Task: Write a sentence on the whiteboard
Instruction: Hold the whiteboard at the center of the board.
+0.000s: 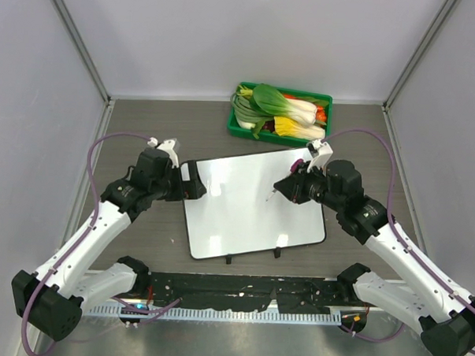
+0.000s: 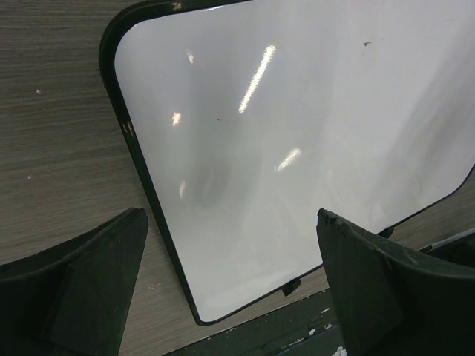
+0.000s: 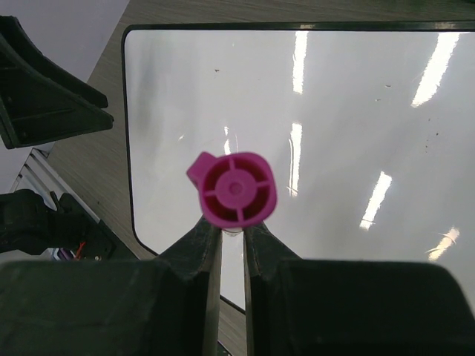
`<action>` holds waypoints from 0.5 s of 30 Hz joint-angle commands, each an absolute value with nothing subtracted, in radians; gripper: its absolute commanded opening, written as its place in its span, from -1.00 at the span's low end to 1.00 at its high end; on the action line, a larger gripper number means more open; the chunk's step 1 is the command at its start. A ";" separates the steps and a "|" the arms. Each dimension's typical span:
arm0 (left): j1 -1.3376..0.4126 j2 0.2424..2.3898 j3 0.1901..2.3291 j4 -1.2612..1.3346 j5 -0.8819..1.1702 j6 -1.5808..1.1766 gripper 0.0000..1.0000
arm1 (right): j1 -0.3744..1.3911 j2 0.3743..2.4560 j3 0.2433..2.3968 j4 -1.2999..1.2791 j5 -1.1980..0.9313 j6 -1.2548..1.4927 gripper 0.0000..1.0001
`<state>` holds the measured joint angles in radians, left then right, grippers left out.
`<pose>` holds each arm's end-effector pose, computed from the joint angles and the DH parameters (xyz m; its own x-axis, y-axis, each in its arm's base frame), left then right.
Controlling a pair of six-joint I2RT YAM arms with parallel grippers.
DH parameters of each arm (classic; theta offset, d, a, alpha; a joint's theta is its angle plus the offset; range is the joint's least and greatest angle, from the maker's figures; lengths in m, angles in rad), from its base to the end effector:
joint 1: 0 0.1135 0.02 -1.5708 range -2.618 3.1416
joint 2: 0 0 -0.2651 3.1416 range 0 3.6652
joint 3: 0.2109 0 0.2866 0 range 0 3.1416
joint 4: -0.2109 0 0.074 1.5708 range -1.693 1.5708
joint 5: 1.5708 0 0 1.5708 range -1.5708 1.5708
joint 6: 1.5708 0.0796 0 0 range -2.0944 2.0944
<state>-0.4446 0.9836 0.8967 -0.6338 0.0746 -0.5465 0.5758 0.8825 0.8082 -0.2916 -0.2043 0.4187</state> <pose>0.2437 -0.1227 0.2684 -0.7582 -0.2129 -0.6164 0.1000 0.8961 -0.4325 0.2239 0.1646 0.3029 -0.5556 0.1140 -0.8236 -0.5103 0.7353 0.4460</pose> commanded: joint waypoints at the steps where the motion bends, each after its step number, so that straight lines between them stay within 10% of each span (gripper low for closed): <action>1: -0.440 0.969 0.905 -0.657 0.048 -0.554 0.99 | 0.574 0.857 0.802 -0.242 -0.213 0.422 -0.99; 15: -0.434 0.965 0.881 -0.667 0.040 -0.566 0.99 | 0.574 0.836 0.792 -0.235 -0.255 0.411 -0.99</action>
